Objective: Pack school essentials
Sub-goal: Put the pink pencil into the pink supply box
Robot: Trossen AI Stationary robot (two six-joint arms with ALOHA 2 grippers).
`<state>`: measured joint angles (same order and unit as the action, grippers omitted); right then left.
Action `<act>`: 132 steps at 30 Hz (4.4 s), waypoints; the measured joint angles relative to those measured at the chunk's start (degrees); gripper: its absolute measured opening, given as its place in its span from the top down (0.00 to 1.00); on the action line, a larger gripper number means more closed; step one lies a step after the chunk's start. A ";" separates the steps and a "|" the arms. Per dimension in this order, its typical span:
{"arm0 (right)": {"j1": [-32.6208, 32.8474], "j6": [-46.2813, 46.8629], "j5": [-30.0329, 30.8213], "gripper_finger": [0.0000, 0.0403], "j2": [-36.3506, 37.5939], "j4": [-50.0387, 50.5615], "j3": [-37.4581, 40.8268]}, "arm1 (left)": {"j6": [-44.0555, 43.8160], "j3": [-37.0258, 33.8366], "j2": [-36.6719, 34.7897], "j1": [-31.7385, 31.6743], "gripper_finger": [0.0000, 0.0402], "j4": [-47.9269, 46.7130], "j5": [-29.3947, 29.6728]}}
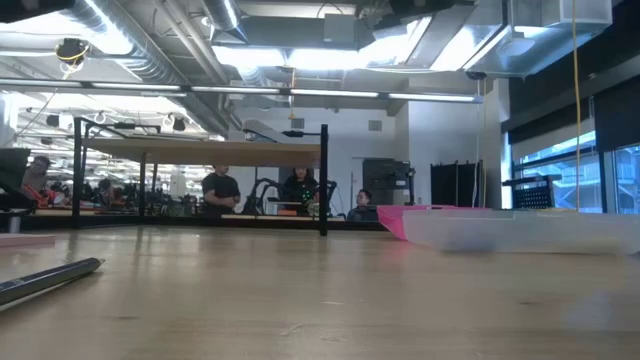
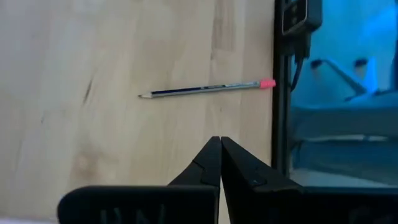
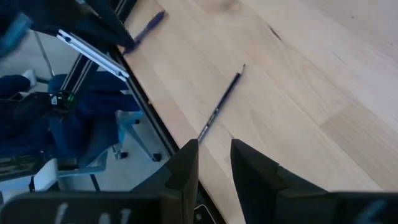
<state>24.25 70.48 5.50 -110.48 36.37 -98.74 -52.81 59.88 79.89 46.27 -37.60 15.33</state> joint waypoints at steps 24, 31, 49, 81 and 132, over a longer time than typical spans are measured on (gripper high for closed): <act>0.25 -12.40 -14.32 0.76 0.00 0.43 0.00 | 4.90 0.00 17.48 0.74 1.00 11.42 -0.01; 1.27 -20.13 -15.90 0.76 0.00 0.39 0.00 | 3.43 -0.02 19.26 0.74 1.00 14.45 0.01; 1.38 -26.03 -17.29 0.76 -0.14 2.11 0.00 | 5.38 -0.02 23.28 -0.92 1.00 19.52 0.23; 1.20 -25.79 -17.11 0.76 -0.20 2.37 0.00 | 6.90 -0.02 26.89 -3.77 1.00 20.58 2.49; 0.50 -25.94 -17.07 0.76 -0.20 5.41 0.00 | 21.10 0.09 31.58 -5.41 1.00 37.24 -7.82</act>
<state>24.75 44.53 -11.57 -110.67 41.78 -98.74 -31.71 59.96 111.47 40.86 -0.36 7.51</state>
